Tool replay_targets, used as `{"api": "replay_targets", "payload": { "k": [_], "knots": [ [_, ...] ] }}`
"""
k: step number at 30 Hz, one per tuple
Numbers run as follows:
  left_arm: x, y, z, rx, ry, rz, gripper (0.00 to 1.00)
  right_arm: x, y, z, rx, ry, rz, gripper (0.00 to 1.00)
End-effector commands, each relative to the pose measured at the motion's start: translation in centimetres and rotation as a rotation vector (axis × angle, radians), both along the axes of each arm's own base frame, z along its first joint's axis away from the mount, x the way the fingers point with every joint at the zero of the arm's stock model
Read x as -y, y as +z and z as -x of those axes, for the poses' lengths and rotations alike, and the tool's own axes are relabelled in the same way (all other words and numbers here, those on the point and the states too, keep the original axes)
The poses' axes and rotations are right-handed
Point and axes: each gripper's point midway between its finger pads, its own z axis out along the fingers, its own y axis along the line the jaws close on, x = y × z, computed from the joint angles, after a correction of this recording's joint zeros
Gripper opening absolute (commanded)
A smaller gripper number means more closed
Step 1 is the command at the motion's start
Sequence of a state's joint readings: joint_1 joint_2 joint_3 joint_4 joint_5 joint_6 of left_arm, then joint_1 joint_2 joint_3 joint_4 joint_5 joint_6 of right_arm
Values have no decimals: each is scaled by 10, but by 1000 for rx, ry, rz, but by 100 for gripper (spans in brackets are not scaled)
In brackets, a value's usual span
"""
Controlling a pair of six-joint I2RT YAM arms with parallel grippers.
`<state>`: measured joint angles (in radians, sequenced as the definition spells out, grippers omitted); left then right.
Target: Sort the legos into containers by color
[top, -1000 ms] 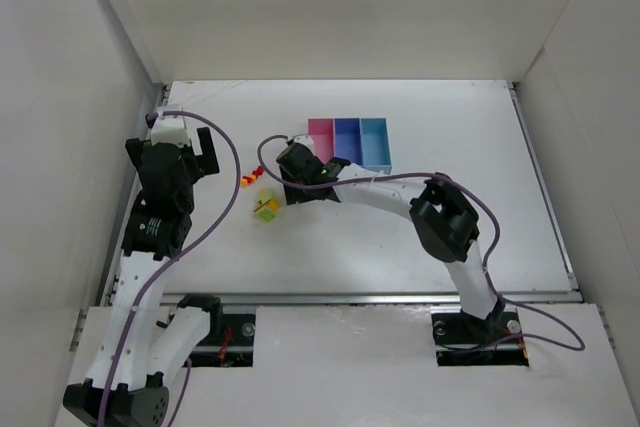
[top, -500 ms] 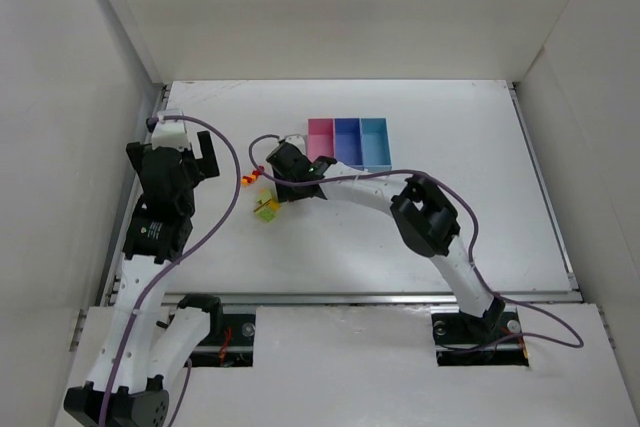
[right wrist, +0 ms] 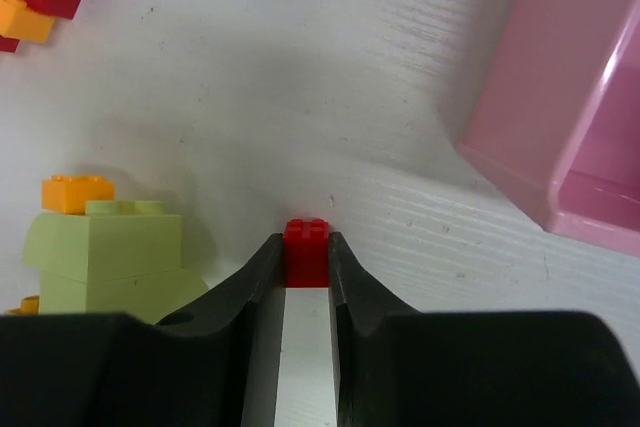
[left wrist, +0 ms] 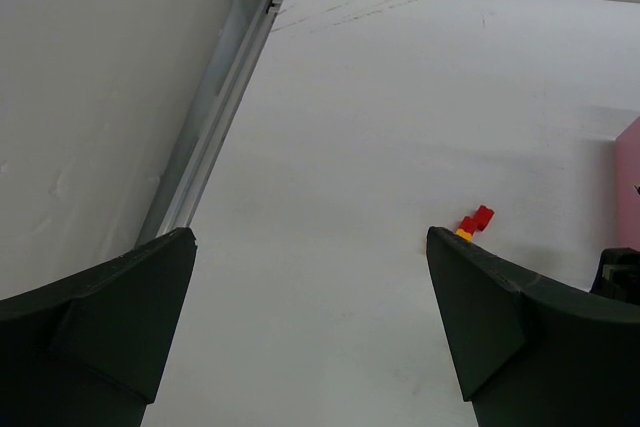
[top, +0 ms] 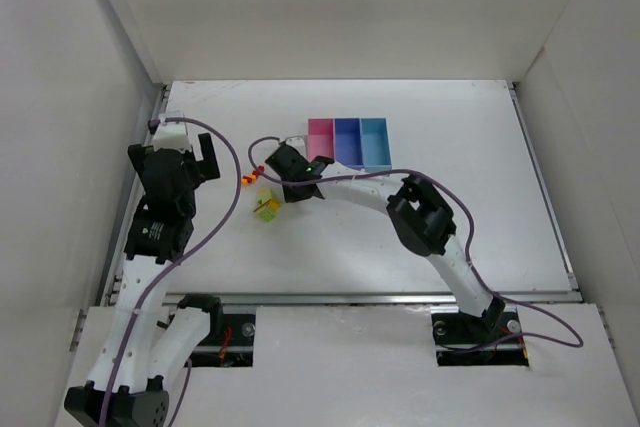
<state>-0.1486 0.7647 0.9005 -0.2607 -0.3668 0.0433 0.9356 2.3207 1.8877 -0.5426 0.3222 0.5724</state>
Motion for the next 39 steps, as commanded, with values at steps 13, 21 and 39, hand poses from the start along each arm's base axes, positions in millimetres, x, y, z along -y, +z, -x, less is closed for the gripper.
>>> {"api": "replay_targets", "payload": {
  "k": [13, 21, 39],
  "knots": [
    [75, 18, -19, -20, -475, -32, 100, 51, 206, -47, 222, 131, -331, 0],
    [109, -44, -86, -480, -623, -87, 100, 177, 172, -105, 196, -39, -71, 0],
    [123, -192, -132, -868, -740, -242, 88, 232, 112, -136, 39, -100, -92, 46]
  ]
}}
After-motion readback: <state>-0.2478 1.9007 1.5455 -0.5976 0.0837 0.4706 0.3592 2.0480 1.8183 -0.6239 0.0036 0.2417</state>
